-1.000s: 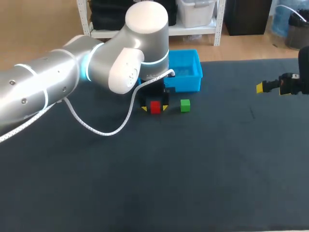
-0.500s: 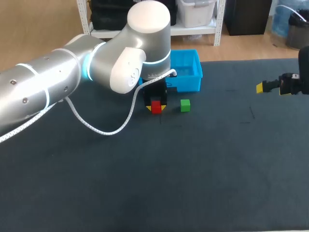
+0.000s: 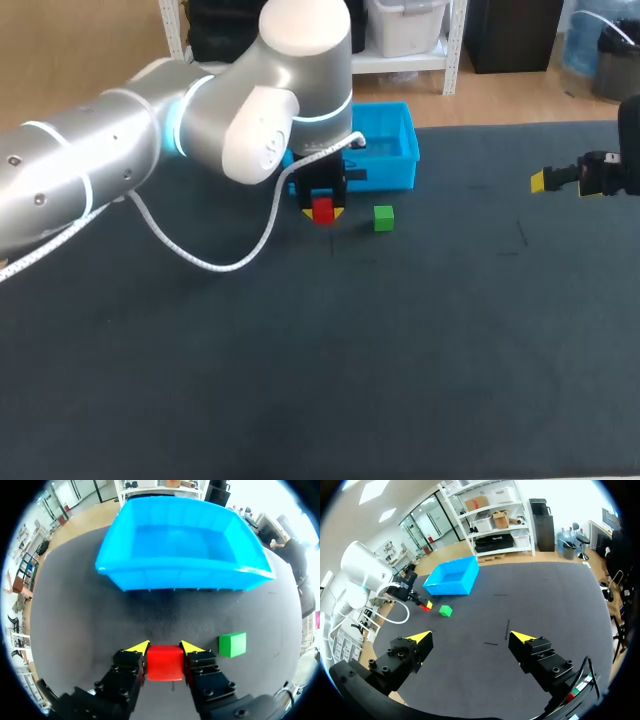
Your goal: Use the left arm to pick the red cube and place it into the blue plastic box first, then use the right arm to grasp the green cube and put it into the same blue plastic box after the first action is fully finished.
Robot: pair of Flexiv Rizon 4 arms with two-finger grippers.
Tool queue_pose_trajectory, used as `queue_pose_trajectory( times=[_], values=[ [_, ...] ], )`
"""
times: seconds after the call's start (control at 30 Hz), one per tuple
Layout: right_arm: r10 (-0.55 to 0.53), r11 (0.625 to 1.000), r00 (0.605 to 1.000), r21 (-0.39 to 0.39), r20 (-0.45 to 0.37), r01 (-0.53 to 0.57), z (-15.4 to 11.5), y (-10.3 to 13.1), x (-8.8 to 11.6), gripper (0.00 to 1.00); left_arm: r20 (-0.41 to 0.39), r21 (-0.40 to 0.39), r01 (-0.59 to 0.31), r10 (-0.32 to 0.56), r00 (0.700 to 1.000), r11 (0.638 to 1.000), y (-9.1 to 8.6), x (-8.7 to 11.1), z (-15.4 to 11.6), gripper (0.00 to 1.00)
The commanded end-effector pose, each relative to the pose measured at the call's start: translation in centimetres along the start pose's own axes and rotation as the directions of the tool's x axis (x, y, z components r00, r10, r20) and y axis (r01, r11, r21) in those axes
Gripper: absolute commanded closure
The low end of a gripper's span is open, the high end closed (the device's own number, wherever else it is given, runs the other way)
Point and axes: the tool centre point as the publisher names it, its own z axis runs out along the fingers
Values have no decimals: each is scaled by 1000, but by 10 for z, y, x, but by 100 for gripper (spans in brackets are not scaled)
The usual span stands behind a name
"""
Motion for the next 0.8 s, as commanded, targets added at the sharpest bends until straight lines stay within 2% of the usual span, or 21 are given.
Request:
queue_pose_trajectory(
  times=[0.03,0.33,0.8],
  values=[
    [-1,1000,1000,0,-1,1,0,0,0,0,21,11,-5,4,1000,1000,4,5,-13,100],
    [-1,1000,1000,0,-1,1,0,0,0,0,35,43,-18,17,999,999,12,3,-36,100],
    [-1,1000,1000,0,-1,1,0,0,0,0,111,83,-47,38,993,995,16,-5,-84,100]
  ],
)
